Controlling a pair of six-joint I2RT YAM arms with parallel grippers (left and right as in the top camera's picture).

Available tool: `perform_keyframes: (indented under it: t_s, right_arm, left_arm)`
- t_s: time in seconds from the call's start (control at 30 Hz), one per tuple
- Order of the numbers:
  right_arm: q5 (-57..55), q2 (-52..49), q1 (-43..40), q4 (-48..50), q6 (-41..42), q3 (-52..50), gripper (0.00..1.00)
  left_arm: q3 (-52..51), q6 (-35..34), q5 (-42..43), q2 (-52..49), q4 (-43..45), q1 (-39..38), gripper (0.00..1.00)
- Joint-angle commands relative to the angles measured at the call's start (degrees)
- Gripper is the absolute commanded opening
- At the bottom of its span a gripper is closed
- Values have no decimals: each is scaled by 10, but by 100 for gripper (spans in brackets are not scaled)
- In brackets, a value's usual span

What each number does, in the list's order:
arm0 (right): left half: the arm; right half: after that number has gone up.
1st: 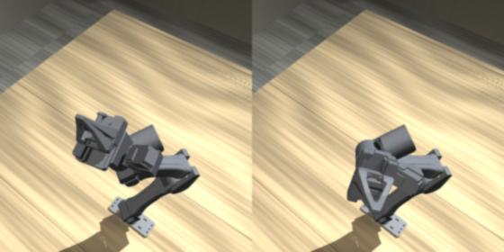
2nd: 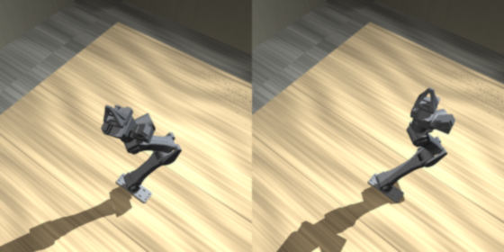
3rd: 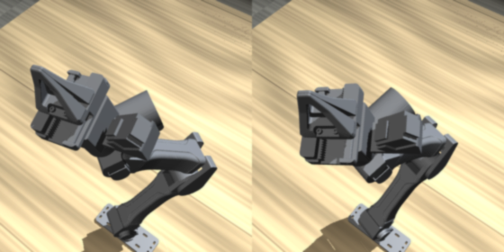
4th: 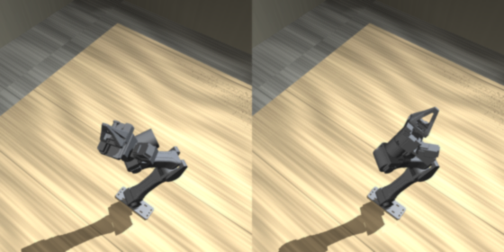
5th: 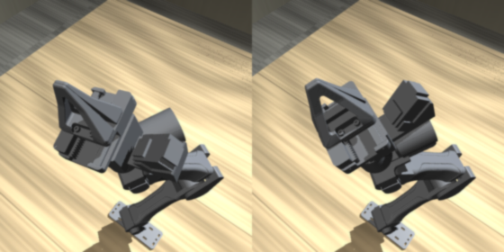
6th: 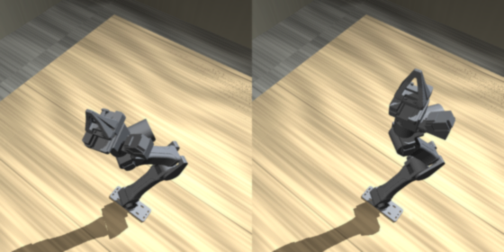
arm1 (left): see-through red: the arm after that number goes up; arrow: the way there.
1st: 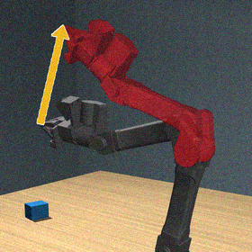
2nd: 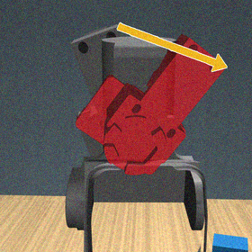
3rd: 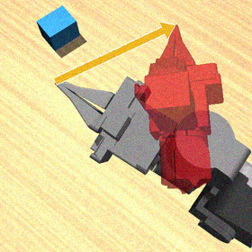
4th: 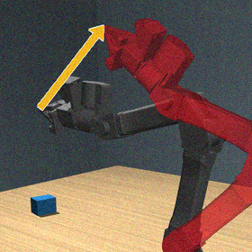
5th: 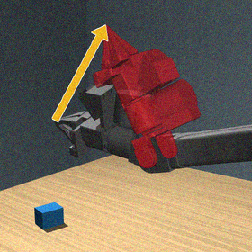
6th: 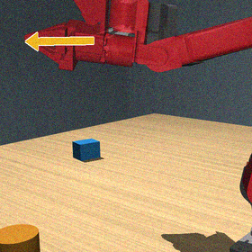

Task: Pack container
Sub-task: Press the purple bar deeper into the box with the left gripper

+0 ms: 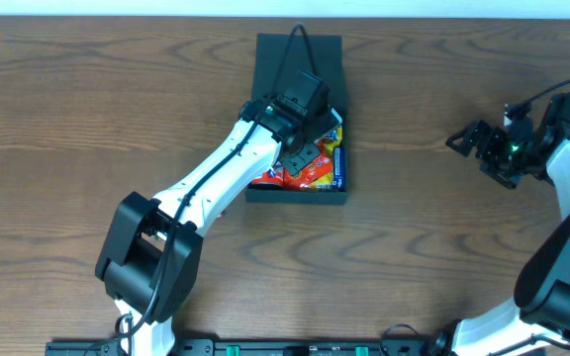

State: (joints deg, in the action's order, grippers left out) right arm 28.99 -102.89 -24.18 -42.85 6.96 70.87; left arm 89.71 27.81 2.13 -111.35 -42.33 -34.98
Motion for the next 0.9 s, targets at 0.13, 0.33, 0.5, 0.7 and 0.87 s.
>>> perform_keyframes:
  t_s: [0.13, 0.33, 0.5, 0.7, 0.87]
  right_arm:
    - [-2, 14, 3, 0, -9, 10, 99]
    - [-5, 14, 3, 0, -8, 10, 99]
    - [-5, 14, 3, 0, -8, 10, 99]
    - [-5, 14, 3, 0, -8, 10, 100]
    - [-5, 14, 3, -1, -8, 10, 99]
  left_arm:
    - [13, 264, 107, -4, -51, 0, 33]
    - [13, 271, 129, -4, -65, 0, 34]
    - [13, 271, 129, -4, -63, 0, 52]
    - [13, 271, 129, -4, -52, 0, 52]
    - [13, 251, 123, -5, -50, 1, 35]
